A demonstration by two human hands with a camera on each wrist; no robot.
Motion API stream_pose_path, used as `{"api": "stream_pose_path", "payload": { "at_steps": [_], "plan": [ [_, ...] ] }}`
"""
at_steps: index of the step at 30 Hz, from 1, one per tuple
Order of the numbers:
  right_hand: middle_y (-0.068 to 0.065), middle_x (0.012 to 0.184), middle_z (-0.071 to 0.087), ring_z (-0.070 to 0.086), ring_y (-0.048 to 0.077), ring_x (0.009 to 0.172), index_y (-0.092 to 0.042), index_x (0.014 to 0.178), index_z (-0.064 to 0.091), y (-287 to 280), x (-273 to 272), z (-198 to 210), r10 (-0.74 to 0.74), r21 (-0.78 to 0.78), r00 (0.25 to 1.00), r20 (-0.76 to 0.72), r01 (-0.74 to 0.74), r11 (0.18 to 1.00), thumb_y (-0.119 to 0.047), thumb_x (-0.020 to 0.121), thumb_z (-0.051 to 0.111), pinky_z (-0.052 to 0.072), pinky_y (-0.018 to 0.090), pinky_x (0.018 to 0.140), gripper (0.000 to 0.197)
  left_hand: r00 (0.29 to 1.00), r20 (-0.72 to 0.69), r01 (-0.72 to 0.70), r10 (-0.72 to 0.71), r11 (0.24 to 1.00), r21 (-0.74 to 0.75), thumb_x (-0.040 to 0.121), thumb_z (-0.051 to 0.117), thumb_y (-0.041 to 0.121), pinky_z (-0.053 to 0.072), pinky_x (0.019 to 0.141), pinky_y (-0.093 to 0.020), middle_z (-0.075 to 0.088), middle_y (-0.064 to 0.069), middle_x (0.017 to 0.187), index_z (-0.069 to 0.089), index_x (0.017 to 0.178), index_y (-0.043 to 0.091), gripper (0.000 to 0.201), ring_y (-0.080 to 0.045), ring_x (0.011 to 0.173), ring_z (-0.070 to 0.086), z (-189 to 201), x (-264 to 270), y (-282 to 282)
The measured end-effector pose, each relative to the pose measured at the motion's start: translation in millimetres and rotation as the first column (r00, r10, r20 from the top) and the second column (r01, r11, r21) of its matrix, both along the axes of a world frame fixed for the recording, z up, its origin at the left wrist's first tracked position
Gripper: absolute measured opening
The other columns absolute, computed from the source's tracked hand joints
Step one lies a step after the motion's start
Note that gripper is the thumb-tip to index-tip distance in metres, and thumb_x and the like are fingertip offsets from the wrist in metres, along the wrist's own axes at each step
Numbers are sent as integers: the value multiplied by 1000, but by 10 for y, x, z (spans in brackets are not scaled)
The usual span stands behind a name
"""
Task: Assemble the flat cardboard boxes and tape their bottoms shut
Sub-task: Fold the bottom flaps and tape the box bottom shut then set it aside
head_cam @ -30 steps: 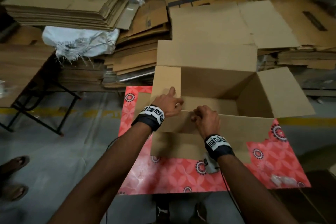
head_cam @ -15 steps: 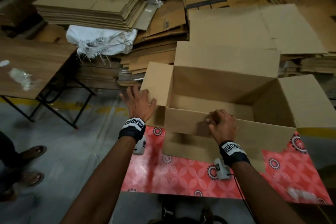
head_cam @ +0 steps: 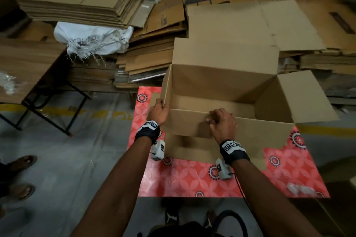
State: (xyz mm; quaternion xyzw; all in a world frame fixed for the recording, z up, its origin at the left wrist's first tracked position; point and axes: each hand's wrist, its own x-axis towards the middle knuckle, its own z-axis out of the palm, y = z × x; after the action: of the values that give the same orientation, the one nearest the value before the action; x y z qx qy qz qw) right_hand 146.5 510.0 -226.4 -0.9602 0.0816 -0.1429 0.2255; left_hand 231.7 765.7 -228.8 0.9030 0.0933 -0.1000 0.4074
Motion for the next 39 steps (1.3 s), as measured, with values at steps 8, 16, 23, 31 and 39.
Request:
{"api": "stream_pose_path", "payload": {
  "at_steps": [8,16,23,31,39],
  "plan": [
    [-10,99,65,59,32,89,-27,100,70,-37,50,-85,13,-9,1000,-1,-13,1000,-37,84,75,48,37,68,19,999,-5,44,-44,998,-42,109,33,30,43,94,-45,60,-29,130,40,142,9,40,-47,120,56,-47,-20,-29],
    [-10,99,66,57,33,91,-28,99,71,-39,46,-59,23,18,1000,5,-23,1000,-34,85,77,46,36,65,16,999,-8,52,-53,998,-39,112,30,27,38,102,-42,49,-27,148,28,156,5,50,-47,132,49,49,-52,-44],
    [-2,104,70,65,33,96,-23,106,69,-82,21,0,143,25,990,-15,-142,990,-32,85,74,43,41,88,23,995,95,-13,-1,988,151,108,35,37,41,103,-53,54,-28,138,40,143,7,46,-48,127,51,45,-115,-116],
    [0,171,11,0,23,159,-27,164,15,-376,-703,-53,351,-333,901,-257,-423,843,-71,61,72,4,62,123,126,691,116,499,-713,587,638,61,41,91,-1,118,-72,11,-12,170,25,160,28,118,-38,156,2,194,-1018,-533],
    [5,121,70,61,31,119,-16,123,70,-727,-998,108,217,-371,963,160,-145,917,-22,78,63,39,57,108,46,626,310,407,-715,640,652,72,55,41,36,112,-56,57,-7,144,61,133,22,64,-33,133,51,242,-1219,-888]
  ]
}}
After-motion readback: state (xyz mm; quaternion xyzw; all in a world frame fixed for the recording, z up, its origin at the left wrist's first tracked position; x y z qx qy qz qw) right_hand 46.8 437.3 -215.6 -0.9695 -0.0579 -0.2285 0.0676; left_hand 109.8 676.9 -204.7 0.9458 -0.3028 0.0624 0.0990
